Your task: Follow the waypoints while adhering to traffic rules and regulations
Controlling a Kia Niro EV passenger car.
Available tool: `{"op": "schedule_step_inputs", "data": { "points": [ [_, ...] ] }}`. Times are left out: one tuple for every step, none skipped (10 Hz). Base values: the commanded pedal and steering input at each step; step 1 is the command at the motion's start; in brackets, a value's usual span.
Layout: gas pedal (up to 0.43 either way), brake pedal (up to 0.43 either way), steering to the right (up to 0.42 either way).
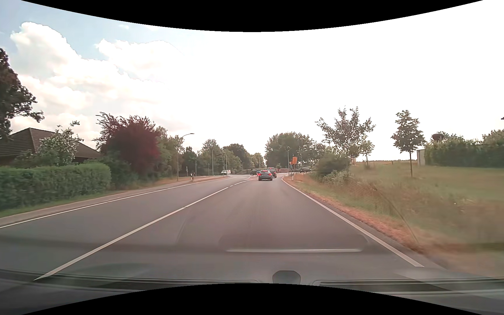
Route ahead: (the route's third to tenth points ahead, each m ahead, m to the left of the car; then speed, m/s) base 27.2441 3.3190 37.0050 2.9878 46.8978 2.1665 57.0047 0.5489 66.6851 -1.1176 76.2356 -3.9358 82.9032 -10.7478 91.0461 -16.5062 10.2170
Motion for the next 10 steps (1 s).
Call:
{"op": "schedule_step_inputs", "data": {
  "points": [
    [0.067, 0.0, -0.003],
    [0.067, 0.0, -0.003],
    [0.067, 0.0, -0.003],
    [0.067, 0.0, -0.003],
    [0.067, 0.0, -0.003],
    [0.067, 0.0, -0.003],
    [0.067, 0.0, -0.003],
    [0.067, 0.0, -0.003],
    [0.067, 0.0, -0.003],
    [0.067, 0.0, -0.003]
  ]
}}
